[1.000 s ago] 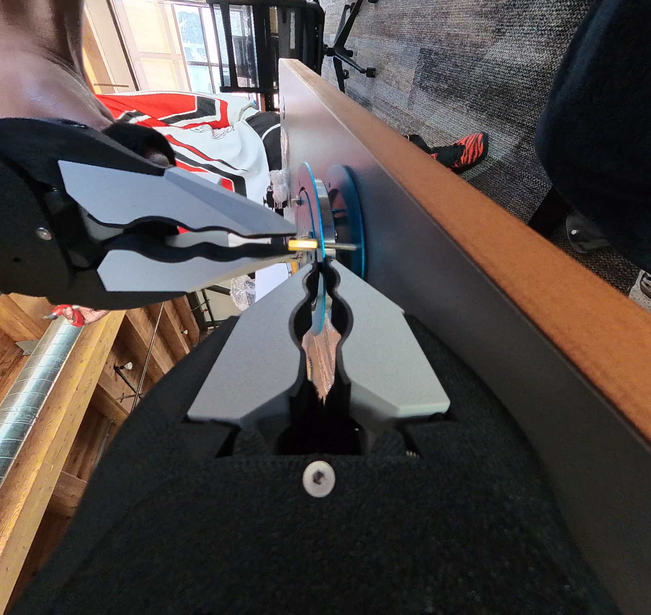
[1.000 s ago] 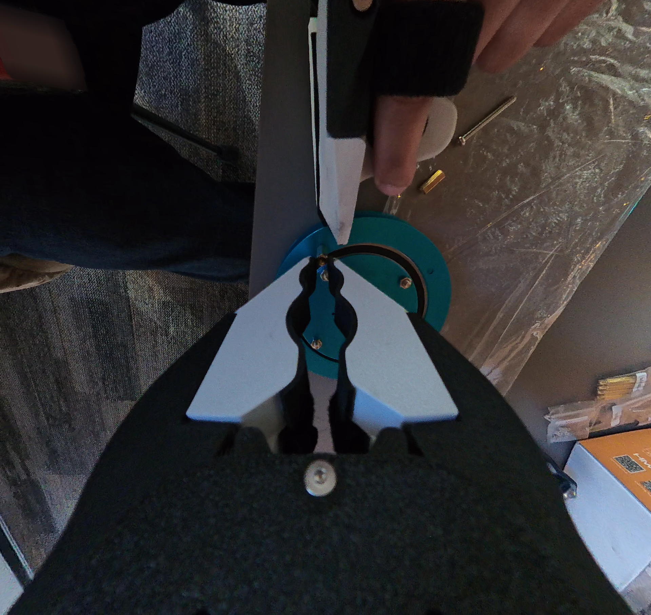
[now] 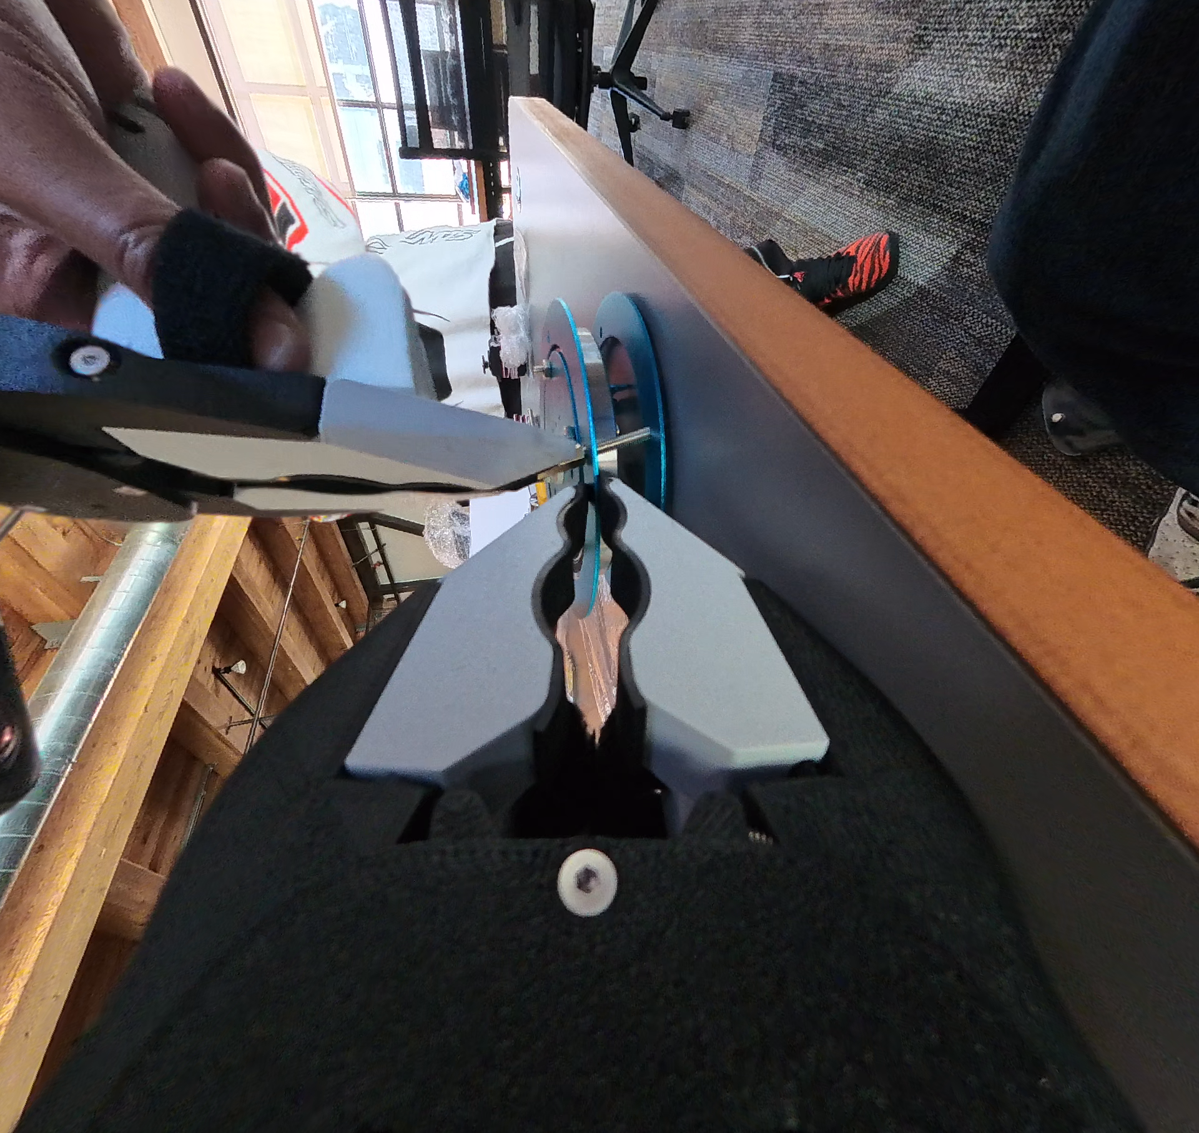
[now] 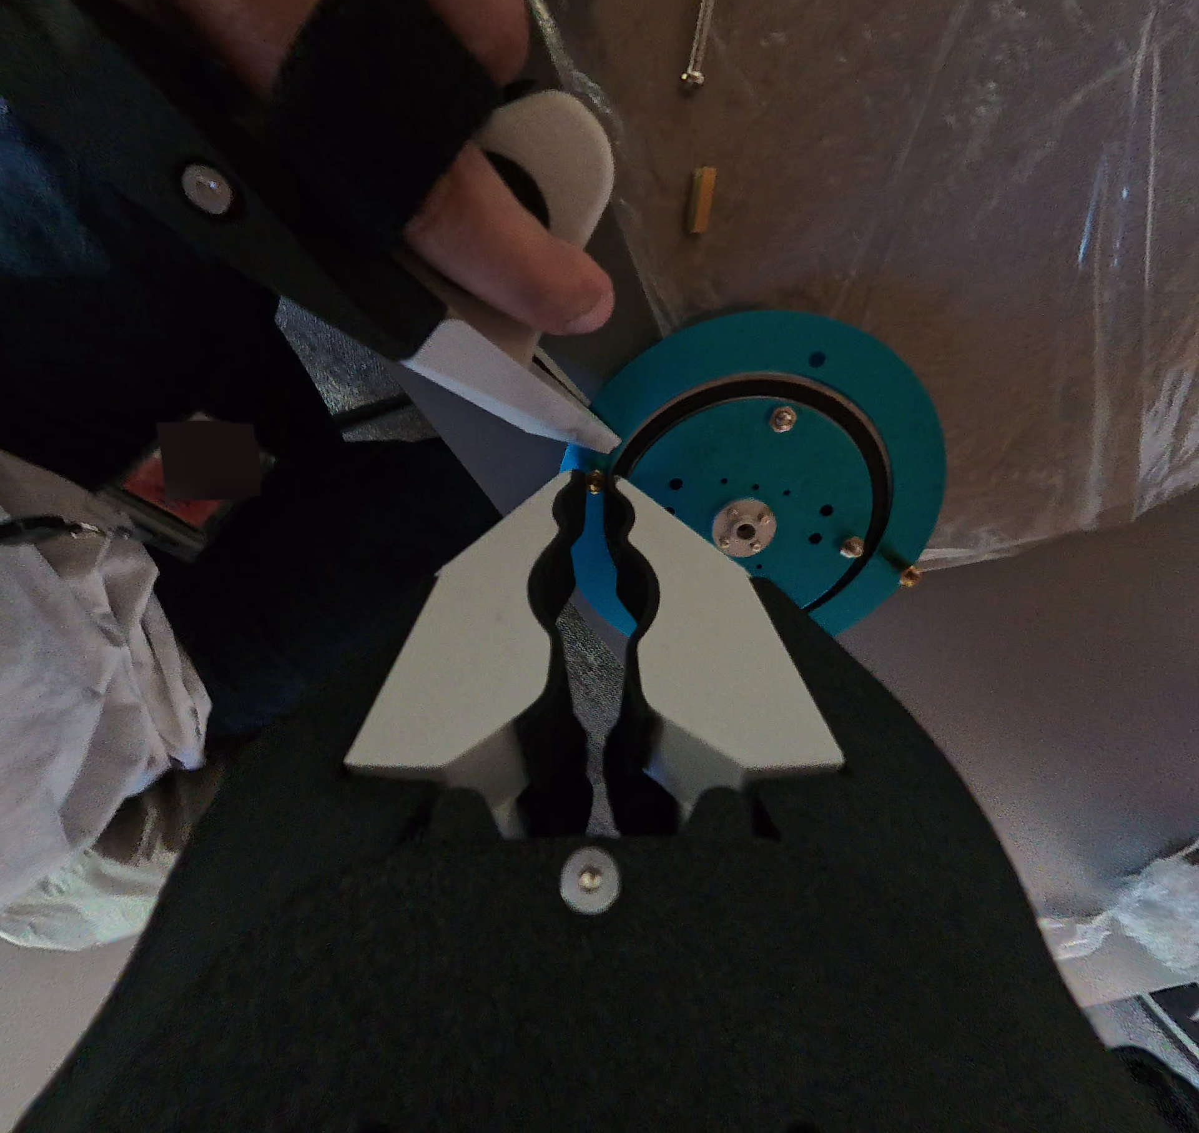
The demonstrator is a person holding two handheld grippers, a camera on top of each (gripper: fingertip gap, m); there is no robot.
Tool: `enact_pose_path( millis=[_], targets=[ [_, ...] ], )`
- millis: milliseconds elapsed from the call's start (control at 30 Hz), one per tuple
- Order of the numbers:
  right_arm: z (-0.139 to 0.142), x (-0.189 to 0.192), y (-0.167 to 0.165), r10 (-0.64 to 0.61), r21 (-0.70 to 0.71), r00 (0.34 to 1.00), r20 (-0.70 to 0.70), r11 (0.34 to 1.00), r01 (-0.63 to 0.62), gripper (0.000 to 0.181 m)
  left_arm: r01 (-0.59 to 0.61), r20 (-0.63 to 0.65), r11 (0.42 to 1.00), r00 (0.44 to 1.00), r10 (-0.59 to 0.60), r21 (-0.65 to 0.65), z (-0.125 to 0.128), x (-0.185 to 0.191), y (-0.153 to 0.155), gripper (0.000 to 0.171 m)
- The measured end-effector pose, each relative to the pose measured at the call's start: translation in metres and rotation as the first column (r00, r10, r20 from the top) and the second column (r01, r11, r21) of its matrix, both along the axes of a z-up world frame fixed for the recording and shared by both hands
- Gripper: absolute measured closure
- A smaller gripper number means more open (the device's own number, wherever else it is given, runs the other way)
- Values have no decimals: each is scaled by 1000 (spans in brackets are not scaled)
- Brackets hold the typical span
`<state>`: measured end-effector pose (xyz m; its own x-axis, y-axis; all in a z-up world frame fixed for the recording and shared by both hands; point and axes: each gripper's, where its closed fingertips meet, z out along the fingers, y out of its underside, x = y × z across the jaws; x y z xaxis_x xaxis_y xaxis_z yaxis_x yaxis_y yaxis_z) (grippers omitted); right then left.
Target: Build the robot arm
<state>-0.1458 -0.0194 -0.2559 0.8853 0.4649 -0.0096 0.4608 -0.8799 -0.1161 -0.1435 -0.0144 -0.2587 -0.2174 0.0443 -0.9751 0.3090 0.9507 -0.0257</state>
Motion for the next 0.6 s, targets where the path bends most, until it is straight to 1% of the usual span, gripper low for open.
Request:
enact_pose_path(
  millis=[67, 167, 233, 333, 400, 433, 500, 600],
  targets=[
    [0, 0, 0, -49, 19, 999, -2, 999, 49, 177, 0, 0, 1000, 1000, 0, 1, 0, 0, 0, 169],
    [-1, 0, 0, -167, 34, 985, -34, 985, 168, 177, 1, -1, 1000, 1000, -1, 1, 0, 0, 0, 169],
    [-1, 0, -1, -204, 35, 978, -48, 978, 206, 177, 2, -1, 1000, 1000, -2, 2, 0, 0, 0, 169],
    [-1, -1, 0, -198, 47, 979, -54, 979, 201, 177, 2, -3, 1000, 1000, -2, 0, 0, 0, 0, 168],
    [0, -1, 1, -171, 62, 984, -57, 983, 174, 176, 4, 2, 1000, 1000, -4, -2, 0, -1, 0, 168],
    [2, 0, 2, -155, 84, 986, -59, 984, 159, 171, 2, 1, 1000, 1000, -2, -6, 0, -1, 1, 169],
    [11, -4, 2, -118, 122, 987, -106, 984, 131, 162, -12, -11, 999, 1000, 12, -34, 1, -1, 1, 168],
    [28, -2, 3, -43, 232, 983, -178, 969, 85, 160, -36, -31, 996, 999, 34, -87, 2, -3, 3, 168]
  ],
)
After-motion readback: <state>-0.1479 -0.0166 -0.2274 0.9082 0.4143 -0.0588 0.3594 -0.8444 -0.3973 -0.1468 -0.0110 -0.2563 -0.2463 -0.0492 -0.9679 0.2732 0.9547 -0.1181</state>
